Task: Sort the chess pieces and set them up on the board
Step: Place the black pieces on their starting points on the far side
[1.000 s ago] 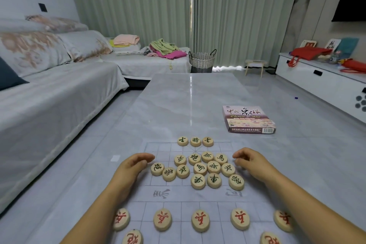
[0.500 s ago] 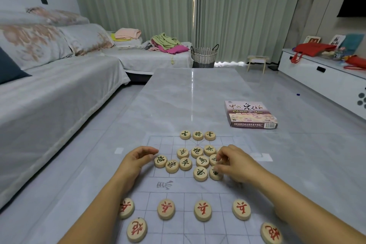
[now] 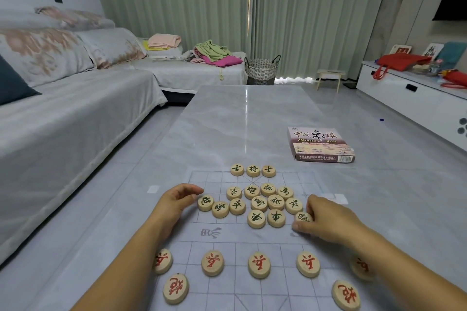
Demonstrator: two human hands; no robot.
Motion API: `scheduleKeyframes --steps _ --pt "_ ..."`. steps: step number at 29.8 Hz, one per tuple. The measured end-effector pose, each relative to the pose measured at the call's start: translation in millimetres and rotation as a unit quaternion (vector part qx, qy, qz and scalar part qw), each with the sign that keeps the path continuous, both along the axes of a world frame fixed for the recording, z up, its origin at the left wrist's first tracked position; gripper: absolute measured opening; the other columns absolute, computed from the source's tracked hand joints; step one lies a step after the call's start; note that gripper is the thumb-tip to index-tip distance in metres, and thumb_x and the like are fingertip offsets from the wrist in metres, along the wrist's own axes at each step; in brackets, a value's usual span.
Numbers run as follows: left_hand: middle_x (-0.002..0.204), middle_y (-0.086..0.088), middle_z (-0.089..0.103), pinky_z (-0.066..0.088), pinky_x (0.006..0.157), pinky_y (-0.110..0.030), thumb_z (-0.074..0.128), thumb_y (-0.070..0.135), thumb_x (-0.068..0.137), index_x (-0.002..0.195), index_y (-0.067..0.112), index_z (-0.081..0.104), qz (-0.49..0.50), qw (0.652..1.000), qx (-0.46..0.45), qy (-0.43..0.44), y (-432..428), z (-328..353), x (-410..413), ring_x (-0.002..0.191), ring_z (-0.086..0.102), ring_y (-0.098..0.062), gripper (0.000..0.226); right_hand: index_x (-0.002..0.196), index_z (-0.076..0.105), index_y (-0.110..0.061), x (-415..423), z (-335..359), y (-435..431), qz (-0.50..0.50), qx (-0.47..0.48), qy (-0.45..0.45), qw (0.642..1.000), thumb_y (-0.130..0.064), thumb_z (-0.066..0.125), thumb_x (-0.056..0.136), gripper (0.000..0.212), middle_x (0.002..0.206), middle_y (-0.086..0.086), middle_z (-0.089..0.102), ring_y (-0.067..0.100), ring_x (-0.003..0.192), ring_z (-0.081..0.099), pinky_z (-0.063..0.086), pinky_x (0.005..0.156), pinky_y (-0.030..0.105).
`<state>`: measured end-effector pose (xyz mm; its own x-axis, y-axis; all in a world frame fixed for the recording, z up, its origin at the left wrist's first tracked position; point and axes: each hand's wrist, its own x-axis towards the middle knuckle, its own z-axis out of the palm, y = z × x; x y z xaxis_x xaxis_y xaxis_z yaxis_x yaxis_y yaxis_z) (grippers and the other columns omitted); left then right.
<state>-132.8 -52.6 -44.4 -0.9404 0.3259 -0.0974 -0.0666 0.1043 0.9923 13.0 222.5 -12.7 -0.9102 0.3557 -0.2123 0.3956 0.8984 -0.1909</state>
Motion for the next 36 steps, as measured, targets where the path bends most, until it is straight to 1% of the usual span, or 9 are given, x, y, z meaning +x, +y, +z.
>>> scheduleKeyframes --steps 4,7,11,16,19,22,28,32,36 --pt "0.100 -0.009 0.068 0.044 0.091 -0.027 0.057 -0.002 0.085 0.093 0.006 0.066 -0.003 1.000 -0.006 0.001 -2 -1 -2 0.096 0.061 -0.019 0.015 0.095 0.045 -0.030 3 6 13 0.027 -0.043 -0.015 0.999 -0.040 0.062 0.077 0.027 0.102 -0.005 0.049 0.014 0.090 0.051 0.043 0.073 0.026" --pt "0.100 -0.008 0.067 0.044 0.088 -0.024 0.059 -0.002 0.084 0.094 0.006 0.066 -0.007 1.000 -0.014 0.004 -2 -2 -3 0.096 0.061 -0.018 0.015 0.110 0.041 -0.035 3 6 28 0.009 -0.089 -0.015 0.996 -0.034 0.068 0.076 0.043 0.111 -0.004 0.043 0.014 0.097 0.050 0.047 0.084 0.027" --pt "0.103 -0.012 0.066 0.043 0.090 -0.025 0.062 -0.006 0.080 0.096 0.005 0.065 -0.025 0.999 -0.037 0.009 0 -2 -1 0.099 0.060 -0.021 0.019 0.095 0.045 -0.021 1 -2 33 -0.061 -0.138 0.002 0.989 -0.051 0.074 0.067 0.050 0.099 -0.002 0.048 0.011 0.079 0.048 0.041 0.068 0.025" --pt "0.108 -0.006 0.064 0.042 0.093 -0.025 0.069 -0.001 0.076 0.096 0.014 0.065 -0.054 0.996 -0.063 0.015 -1 0 0 0.106 0.058 -0.019 0.026 0.091 0.050 -0.022 2 -8 36 -0.062 -0.200 0.027 0.977 -0.036 0.074 0.073 0.033 0.092 0.000 0.055 0.013 0.074 0.049 0.041 0.067 0.026" --pt "0.119 0.005 0.052 0.038 0.086 -0.011 0.075 0.009 0.073 0.106 0.030 0.061 -0.122 0.979 -0.150 0.068 1 0 1 0.111 0.050 -0.011 0.042 0.100 0.054 -0.028 1 -7 39 -0.068 -0.238 0.037 0.968 -0.024 0.073 0.076 0.031 0.091 0.000 0.057 0.013 0.073 0.053 0.044 0.065 0.023" --pt "0.120 0.005 0.039 0.033 0.085 -0.009 0.077 0.018 0.072 0.104 0.040 0.056 -0.166 0.940 -0.258 0.151 8 -2 1 0.111 0.042 -0.012 0.044 0.106 0.052 -0.028 -1 -9 43 -0.077 -0.239 0.057 0.966 -0.024 0.075 0.075 0.039 0.089 0.000 0.054 0.014 0.072 0.053 0.041 0.061 0.022" --pt "0.117 0.006 0.040 0.037 0.095 -0.022 0.078 0.021 0.071 0.087 0.046 0.060 -0.154 0.938 -0.264 0.163 12 -3 1 0.111 0.043 -0.015 0.035 0.088 0.049 -0.019 -4 -18 43 -0.096 -0.204 0.085 0.971 -0.032 0.078 0.070 0.036 0.092 0.003 0.056 0.016 0.072 0.051 0.040 0.060 0.025" --pt "0.116 0.005 0.046 0.037 0.083 -0.010 0.078 0.015 0.071 0.091 0.032 0.063 -0.133 0.954 -0.222 0.149 11 -2 2 0.104 0.047 -0.011 0.030 0.089 0.052 -0.017 -16 -15 47 -0.103 -0.146 0.122 0.976 -0.032 0.076 0.072 0.033 0.092 0.002 0.057 0.014 0.073 0.051 0.040 0.062 0.027" --pt "0.114 0.006 0.049 0.037 0.077 -0.010 0.078 0.013 0.071 0.094 0.022 0.064 -0.128 0.962 -0.199 0.139 9 -1 3 0.096 0.048 -0.006 0.029 0.096 0.053 -0.015 -49 -14 55 -0.103 -0.118 0.174 0.972 -0.035 0.075 0.073 0.037 0.102 0.005 0.056 0.018 0.082 0.052 0.039 0.064 0.029"
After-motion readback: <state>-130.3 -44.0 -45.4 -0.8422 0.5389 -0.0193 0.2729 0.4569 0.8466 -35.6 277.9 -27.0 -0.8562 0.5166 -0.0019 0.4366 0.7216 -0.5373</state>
